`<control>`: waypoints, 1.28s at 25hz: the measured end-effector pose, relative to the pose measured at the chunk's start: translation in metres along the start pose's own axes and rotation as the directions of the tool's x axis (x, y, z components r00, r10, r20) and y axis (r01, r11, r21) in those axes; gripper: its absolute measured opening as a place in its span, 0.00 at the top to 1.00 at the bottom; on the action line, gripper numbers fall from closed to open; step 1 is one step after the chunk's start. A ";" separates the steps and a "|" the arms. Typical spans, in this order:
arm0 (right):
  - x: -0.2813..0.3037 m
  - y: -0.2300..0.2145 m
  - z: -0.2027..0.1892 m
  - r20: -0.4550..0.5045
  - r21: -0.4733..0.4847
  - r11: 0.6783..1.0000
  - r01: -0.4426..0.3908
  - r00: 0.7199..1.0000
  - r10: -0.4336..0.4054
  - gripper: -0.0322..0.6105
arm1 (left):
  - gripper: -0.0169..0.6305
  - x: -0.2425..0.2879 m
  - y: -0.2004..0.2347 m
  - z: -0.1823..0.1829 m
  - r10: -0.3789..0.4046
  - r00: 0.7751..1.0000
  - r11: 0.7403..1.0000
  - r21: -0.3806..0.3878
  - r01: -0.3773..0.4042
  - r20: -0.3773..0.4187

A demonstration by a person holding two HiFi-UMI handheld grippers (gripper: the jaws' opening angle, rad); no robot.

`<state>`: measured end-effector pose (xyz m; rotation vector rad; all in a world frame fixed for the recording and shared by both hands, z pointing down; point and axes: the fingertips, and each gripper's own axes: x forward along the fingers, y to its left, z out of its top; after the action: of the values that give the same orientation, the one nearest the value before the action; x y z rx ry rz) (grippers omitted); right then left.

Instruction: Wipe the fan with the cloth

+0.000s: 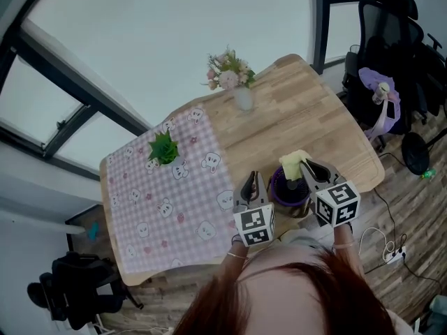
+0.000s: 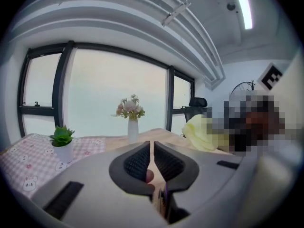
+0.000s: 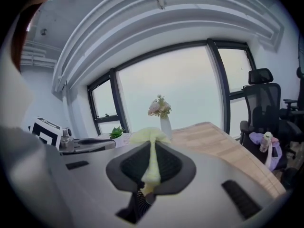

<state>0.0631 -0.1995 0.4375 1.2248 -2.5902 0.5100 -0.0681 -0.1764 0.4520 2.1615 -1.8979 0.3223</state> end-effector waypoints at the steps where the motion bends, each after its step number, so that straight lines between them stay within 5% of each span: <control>1: -0.002 0.000 0.004 0.010 0.002 1.000 -0.004 1.000 0.004 0.91 | 0.93 -0.001 0.002 0.007 0.007 1.000 1.000 0.013 -0.008 0.017; 18: -0.014 0.016 0.071 0.179 -0.099 0.995 -0.017 0.983 0.035 0.91 | 0.94 -0.028 0.017 0.103 -0.063 0.975 0.996 0.078 0.047 0.215; 32: -0.017 0.028 0.102 0.266 -0.110 0.992 -0.053 0.961 0.081 0.91 | 0.94 -0.042 0.021 0.124 -0.122 0.959 0.991 0.081 0.104 0.256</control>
<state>0.0461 -0.2118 0.3327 1.2532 -2.8510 0.2307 -0.0940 -0.1803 0.3224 2.4504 -1.9063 0.0826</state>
